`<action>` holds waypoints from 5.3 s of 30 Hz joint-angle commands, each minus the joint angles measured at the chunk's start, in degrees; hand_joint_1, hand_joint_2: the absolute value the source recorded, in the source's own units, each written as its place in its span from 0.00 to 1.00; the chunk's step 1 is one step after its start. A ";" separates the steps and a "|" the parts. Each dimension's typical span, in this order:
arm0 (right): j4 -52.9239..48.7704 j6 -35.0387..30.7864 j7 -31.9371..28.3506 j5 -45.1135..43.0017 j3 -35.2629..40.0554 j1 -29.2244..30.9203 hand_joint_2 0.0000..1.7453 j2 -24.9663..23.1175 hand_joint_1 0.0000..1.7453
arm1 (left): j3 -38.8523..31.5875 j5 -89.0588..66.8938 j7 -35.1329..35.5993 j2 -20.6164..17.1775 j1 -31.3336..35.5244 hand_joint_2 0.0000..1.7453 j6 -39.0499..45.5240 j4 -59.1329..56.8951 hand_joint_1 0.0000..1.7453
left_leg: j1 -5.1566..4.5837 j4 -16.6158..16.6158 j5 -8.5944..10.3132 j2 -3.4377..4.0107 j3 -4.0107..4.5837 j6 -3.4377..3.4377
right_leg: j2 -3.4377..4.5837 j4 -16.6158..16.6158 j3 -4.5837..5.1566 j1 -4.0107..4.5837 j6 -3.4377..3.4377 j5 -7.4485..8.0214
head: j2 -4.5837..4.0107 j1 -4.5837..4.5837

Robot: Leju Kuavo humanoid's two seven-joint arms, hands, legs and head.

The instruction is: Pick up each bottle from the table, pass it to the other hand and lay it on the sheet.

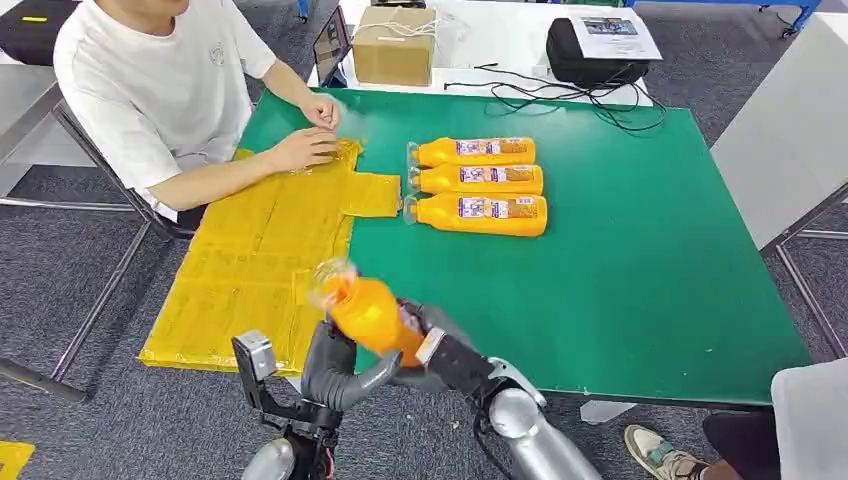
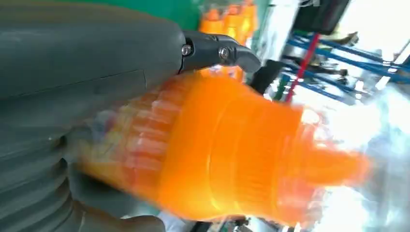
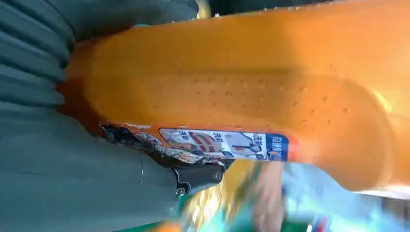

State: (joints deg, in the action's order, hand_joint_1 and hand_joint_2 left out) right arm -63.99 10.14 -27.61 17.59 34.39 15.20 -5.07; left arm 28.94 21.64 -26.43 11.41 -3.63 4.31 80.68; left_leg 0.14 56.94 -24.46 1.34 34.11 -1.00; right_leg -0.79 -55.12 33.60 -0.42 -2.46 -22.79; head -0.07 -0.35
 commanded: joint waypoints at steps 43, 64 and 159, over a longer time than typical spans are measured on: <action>-1.43 -3.14 2.75 -3.49 5.63 -1.15 1.00 3.71 1.00 | 2.77 -7.35 3.93 -2.25 2.30 1.00 10.28 -8.25 0.00 | -0.05 -0.06 -0.01 -0.11 0.00 0.03 | -0.03 0.03 0.00 -0.05 0.03 -0.04 | 0.00 0.00; -0.34 -2.35 2.95 -3.35 6.16 -0.05 1.00 3.15 1.00 | 2.45 0.94 7.24 -2.03 1.79 1.00 6.90 -8.57 0.00 | -0.06 -0.03 -0.08 -0.22 -0.05 0.05 | -0.05 -0.03 -0.06 -0.06 0.06 -0.08 | 0.00 0.00; -12.54 -26.97 -1.28 -14.84 -13.90 -4.69 0.00 -9.21 0.00 | -11.45 -51.94 14.43 -11.86 26.66 1.00 16.34 -14.10 1.00 | 0.01 0.01 0.25 -0.54 0.15 0.13 | -0.36 -0.17 0.12 -0.01 0.07 -0.04 | 0.00 0.00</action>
State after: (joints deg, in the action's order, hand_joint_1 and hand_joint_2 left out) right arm -77.26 -17.94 -28.94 3.85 21.81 8.50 -13.71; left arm 17.27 -24.72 -13.38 1.90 14.43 20.92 74.97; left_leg 0.14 56.94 -24.15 0.85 34.40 -0.91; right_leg -1.20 -55.27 33.85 -0.42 -2.44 -22.76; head -0.07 -0.35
